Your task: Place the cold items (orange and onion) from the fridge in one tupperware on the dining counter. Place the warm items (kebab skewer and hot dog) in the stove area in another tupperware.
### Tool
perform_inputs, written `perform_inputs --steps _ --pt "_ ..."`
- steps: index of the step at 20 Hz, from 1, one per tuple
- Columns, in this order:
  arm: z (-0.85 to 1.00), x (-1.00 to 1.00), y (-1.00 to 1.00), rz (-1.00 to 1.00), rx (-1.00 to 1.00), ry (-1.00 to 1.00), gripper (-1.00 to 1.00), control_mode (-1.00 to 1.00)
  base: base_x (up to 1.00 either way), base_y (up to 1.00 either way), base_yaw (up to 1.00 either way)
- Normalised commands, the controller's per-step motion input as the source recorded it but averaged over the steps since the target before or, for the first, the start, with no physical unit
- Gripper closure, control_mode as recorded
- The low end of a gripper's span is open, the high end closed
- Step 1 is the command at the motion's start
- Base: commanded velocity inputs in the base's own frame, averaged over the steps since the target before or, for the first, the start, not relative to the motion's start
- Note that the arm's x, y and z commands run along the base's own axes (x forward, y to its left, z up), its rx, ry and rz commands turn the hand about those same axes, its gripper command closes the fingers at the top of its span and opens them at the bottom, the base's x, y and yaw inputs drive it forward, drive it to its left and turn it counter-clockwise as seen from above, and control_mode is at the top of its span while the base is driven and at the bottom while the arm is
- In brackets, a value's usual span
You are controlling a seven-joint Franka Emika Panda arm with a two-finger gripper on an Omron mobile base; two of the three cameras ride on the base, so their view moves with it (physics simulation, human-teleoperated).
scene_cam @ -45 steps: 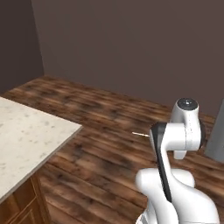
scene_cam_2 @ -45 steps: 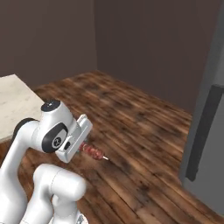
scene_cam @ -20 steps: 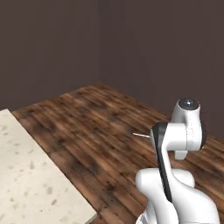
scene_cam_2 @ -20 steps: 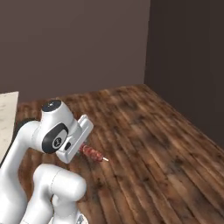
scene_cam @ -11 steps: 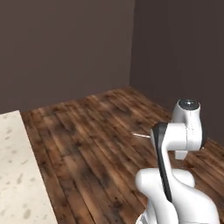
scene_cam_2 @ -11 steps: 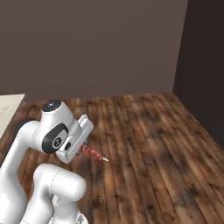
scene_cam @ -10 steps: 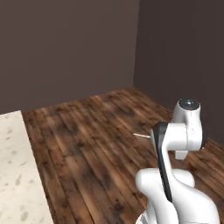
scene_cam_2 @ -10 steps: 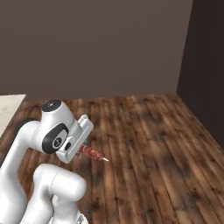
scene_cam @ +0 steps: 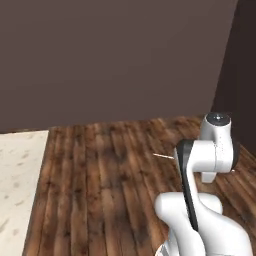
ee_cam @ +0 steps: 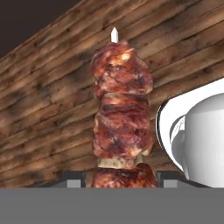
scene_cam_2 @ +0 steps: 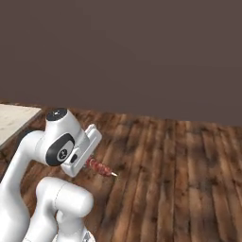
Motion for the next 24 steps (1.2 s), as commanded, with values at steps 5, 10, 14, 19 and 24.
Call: perform_inputs --steps 5,10,14,19,24 --pt "0.00 0.00 0.00 0.00 0.00 0.00 1.00 1.00 1.00 -0.46 0.62" --pt "0.00 0.00 0.00 0.00 0.00 0.00 1.00 1.00 1.00 -0.39 0.66" --pt "0.00 0.00 0.00 0.00 0.00 0.00 1.00 1.00 1.00 -0.43 0.65" --pt "0.00 0.00 0.00 0.00 0.00 0.00 1.00 1.00 0.88 -0.61 0.57" --pt "0.00 0.00 0.00 0.00 0.00 0.00 1.00 1.00 0.75 -0.72 0.53"
